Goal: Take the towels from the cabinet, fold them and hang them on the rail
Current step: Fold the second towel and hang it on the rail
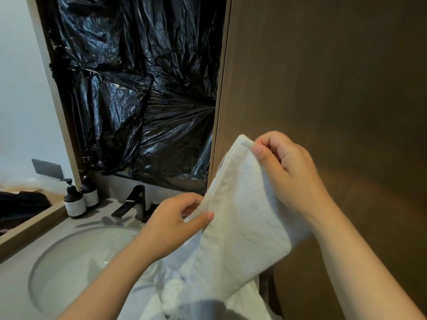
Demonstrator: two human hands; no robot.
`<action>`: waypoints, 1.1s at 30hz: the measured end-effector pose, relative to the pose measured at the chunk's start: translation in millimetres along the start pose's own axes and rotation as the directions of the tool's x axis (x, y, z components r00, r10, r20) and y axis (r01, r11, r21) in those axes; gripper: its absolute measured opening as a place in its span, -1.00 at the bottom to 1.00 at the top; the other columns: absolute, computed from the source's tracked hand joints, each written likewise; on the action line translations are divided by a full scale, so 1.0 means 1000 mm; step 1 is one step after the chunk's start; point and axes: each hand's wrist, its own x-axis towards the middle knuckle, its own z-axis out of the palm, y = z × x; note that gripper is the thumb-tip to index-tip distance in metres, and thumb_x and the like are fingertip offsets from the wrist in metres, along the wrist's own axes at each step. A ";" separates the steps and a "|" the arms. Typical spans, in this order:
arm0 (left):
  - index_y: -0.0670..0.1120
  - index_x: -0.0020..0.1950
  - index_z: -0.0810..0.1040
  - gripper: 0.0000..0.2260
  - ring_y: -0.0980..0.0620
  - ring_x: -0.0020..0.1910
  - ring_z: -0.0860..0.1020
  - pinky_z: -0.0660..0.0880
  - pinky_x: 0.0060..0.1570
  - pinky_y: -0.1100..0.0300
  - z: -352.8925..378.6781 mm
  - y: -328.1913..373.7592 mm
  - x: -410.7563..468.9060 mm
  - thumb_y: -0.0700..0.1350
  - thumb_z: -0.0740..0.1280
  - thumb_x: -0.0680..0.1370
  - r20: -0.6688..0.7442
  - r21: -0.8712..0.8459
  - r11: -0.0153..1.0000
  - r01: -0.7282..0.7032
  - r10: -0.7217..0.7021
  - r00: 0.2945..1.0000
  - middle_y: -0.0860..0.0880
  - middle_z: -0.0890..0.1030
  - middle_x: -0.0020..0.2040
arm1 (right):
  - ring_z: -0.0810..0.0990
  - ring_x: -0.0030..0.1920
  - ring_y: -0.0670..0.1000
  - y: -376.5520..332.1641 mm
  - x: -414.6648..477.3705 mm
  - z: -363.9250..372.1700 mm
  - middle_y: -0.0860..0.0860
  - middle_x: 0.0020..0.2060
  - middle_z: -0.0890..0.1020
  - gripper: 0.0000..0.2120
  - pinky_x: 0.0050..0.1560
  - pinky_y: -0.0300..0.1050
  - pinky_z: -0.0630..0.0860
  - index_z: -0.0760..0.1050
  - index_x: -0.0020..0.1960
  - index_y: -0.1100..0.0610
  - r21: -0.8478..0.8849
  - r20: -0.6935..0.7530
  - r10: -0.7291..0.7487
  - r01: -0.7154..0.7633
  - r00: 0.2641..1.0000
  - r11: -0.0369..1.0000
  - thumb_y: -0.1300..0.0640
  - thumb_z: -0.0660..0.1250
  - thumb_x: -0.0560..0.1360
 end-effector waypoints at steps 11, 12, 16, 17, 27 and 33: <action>0.00 -0.16 0.49 -0.83 0.20 -0.26 0.50 0.38 -0.30 0.36 0.014 -0.010 -0.010 -0.03 0.24 0.62 -0.175 0.043 0.996 -0.082 0.088 0.981 0.10 0.53 -0.30 | 0.49 -0.18 -0.14 0.011 0.000 0.000 -0.13 -0.26 0.53 -0.83 -0.28 -0.39 0.41 0.48 -0.11 -0.02 -0.031 -0.062 0.048 -0.050 0.997 0.998 0.01 0.19 0.63; -0.04 -0.19 0.46 -0.77 0.19 -0.30 0.47 0.35 -0.32 0.36 0.008 -0.007 -0.009 -0.01 0.20 0.63 -0.201 0.058 0.994 -0.095 0.104 0.974 0.08 0.50 -0.33 | 0.50 -0.18 -0.13 0.014 -0.001 -0.001 -0.13 -0.25 0.53 -0.82 -0.29 -0.36 0.41 0.48 -0.11 -0.02 -0.016 -0.075 0.075 -0.077 0.994 0.997 -0.01 0.19 0.63; -0.13 -0.24 0.46 -0.70 0.20 -0.37 0.39 0.31 -0.35 0.36 -0.022 0.005 0.005 0.03 0.19 0.58 -0.163 0.052 0.991 -0.126 0.133 0.978 0.07 0.45 -0.36 | 0.52 -0.16 -0.21 0.033 -0.008 0.001 -0.22 -0.21 0.55 -0.80 -0.26 -0.26 0.40 0.48 -0.06 -0.07 0.037 -0.100 0.241 -0.239 0.965 0.970 -0.08 0.14 0.63; -0.10 -0.23 0.49 -0.70 0.23 -0.37 0.41 0.33 -0.34 0.40 -0.029 0.005 0.011 0.05 0.21 0.60 -0.070 0.074 0.993 -0.091 0.096 0.993 0.10 0.47 -0.36 | 0.53 -0.18 -0.20 0.041 -0.014 0.004 -0.21 -0.22 0.56 -0.80 -0.26 -0.25 0.39 0.49 -0.07 -0.07 0.051 -0.109 0.286 -0.282 0.952 0.958 -0.09 0.14 0.63; -0.13 -0.01 0.57 -0.76 -0.03 -0.03 0.51 0.36 -0.06 0.17 0.111 -0.098 -0.014 0.02 0.25 0.61 0.447 0.420 0.907 0.019 -0.225 0.866 -0.04 0.59 -0.06 | 0.52 -0.13 0.15 0.166 -0.175 0.062 0.05 -0.25 0.53 -0.73 -0.24 -0.06 0.28 0.45 -0.19 0.15 -0.116 -0.070 0.796 -0.797 0.602 0.592 0.10 0.16 0.65; -0.09 0.15 0.58 -0.77 -0.01 0.13 0.52 0.35 0.10 0.25 0.129 -0.109 -0.019 0.00 0.32 0.57 0.324 0.333 0.942 0.045 -0.159 0.932 -0.03 0.59 0.12 | 0.51 -0.19 0.09 0.189 -0.200 0.063 0.05 -0.24 0.55 -0.76 -0.24 -0.08 0.31 0.48 -0.14 0.18 -0.130 -0.137 0.811 -0.822 0.569 0.555 0.11 0.17 0.65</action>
